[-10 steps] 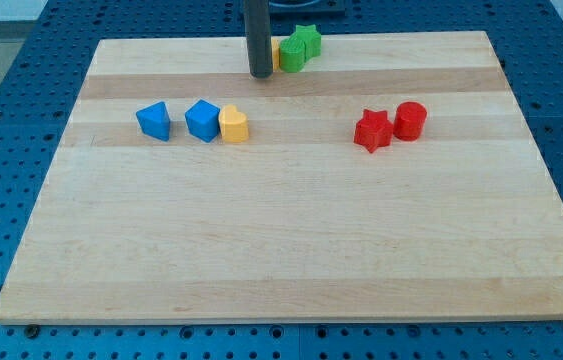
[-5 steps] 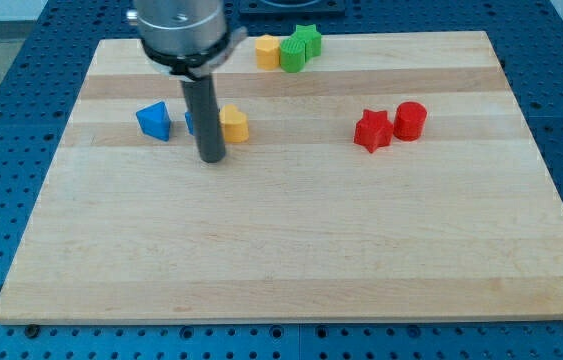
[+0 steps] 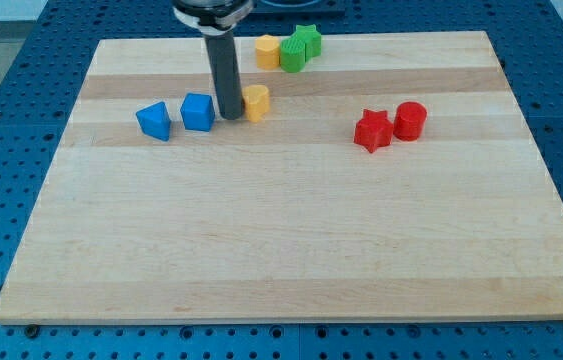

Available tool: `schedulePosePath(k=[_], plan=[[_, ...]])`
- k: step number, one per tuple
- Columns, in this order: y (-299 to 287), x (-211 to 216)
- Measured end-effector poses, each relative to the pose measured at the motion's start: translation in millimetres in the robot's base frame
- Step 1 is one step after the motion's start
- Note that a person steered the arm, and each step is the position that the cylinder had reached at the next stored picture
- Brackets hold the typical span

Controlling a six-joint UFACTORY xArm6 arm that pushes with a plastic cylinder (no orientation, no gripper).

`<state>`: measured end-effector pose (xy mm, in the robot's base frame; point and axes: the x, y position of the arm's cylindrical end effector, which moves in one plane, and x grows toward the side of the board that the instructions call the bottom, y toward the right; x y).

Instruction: Place the yellow heart right to the green circle

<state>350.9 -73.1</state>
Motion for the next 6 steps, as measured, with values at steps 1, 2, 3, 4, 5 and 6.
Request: schedulePosePath(k=[1,2,3,4,5,6], plan=[[28.7,0.0],[53.7,-2.6],[63.9,-21.8],[79.0,-37.0],[98.0,-51.5],[117.7,-61.0]])
